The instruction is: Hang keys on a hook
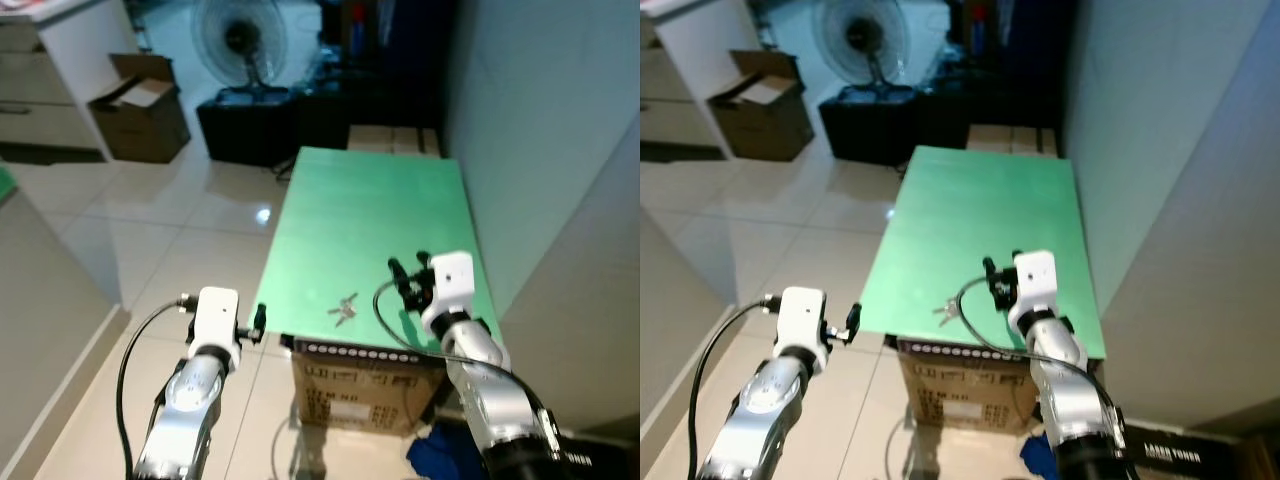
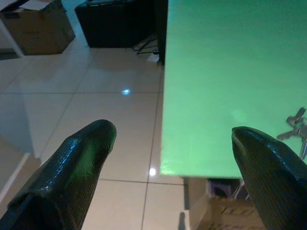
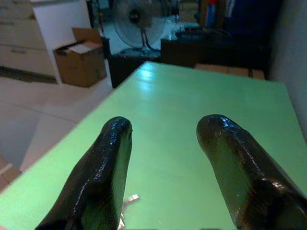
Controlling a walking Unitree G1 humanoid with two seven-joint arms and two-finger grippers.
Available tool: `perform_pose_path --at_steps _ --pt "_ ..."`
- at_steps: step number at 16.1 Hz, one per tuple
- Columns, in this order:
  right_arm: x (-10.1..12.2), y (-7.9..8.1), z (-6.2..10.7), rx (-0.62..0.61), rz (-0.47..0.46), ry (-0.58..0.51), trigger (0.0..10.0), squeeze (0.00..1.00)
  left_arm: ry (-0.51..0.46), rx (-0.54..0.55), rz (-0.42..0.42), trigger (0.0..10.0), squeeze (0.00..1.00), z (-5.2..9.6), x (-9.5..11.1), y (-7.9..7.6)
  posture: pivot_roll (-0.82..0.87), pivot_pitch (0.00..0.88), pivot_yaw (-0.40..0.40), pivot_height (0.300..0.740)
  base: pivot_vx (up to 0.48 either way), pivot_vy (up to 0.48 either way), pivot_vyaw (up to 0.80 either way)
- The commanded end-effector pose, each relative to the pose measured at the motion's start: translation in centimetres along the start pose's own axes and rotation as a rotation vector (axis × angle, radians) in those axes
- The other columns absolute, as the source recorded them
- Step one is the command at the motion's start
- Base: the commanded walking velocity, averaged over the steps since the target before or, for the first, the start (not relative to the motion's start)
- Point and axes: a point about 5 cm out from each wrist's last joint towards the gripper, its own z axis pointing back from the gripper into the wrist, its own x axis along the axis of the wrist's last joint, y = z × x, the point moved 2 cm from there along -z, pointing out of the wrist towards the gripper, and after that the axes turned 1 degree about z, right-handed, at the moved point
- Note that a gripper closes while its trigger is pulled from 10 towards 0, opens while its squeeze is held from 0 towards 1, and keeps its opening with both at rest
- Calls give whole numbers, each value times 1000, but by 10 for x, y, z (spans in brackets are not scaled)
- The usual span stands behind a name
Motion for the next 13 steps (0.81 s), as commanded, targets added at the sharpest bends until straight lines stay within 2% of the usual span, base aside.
perform_pose_path --at_steps 1,6,7,8,10,13 --pt "4 -1 -6 -18 -21 -2 10000 0 -5 7 -19 10000 0 3 3 4 -91 0 70 740 0 0 0" --pt "17 -3 -37 -74 9 3 10000 0 17 4 -42 10000 0 16 -3 11 -60 0 75 740 0 0 0" --pt "32 -3 -49 -84 19 -24 10000 0 19 2 -40 10000 0 16 -3 9 -63 0 70 740 0 0 0" --pt "37 -3 -55 -88 34 -30 10000 0 22 -1 -38 10000 0 16 -3 7 -68 0 72 740 0 0 0" --pt "38 -5 -63 -110 33 -16 10000 0 28 -19 -38 10000 0 18 -4 2 -62 0 72 740 0 0 0" --pt "32 1 -70 -110 26 24 10000 0 45 -34 -45 10000 0 24 -7 0 -47 0 84 740 0 0 0"
